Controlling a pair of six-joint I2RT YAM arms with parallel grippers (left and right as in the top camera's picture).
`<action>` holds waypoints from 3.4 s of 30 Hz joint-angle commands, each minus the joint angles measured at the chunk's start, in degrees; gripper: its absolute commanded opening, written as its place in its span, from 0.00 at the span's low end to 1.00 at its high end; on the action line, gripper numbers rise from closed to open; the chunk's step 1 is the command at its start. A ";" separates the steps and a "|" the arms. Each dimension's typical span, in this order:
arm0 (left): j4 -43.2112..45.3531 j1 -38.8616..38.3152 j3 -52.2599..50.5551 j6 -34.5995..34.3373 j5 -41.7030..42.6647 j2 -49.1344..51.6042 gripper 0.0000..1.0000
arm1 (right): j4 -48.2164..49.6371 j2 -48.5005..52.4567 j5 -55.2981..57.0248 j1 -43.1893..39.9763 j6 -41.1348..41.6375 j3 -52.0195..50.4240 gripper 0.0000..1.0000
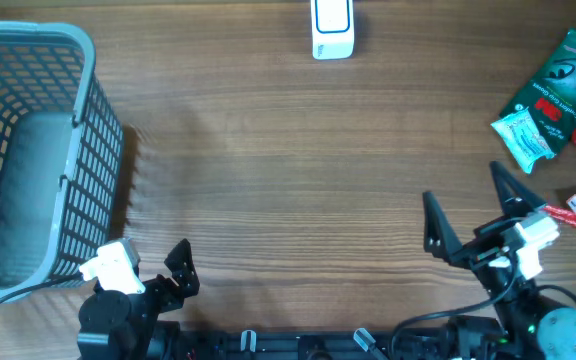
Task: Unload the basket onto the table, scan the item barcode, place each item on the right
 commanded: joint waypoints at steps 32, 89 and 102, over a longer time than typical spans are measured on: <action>0.09 0.37 -0.07 1.14 0.22 -0.24 1.00 | -4.24 -4.90 18.29 4.28 9.20 -18.47 1.00; 56.41 3.06 -30.38 25.11 0.24 -2.10 1.00 | -4.24 -4.90 18.29 4.28 9.20 -18.47 1.00; 56.41 3.06 -30.38 25.11 0.24 -2.10 1.00 | -4.31 -2.84 18.23 4.28 -8.87 -18.47 1.00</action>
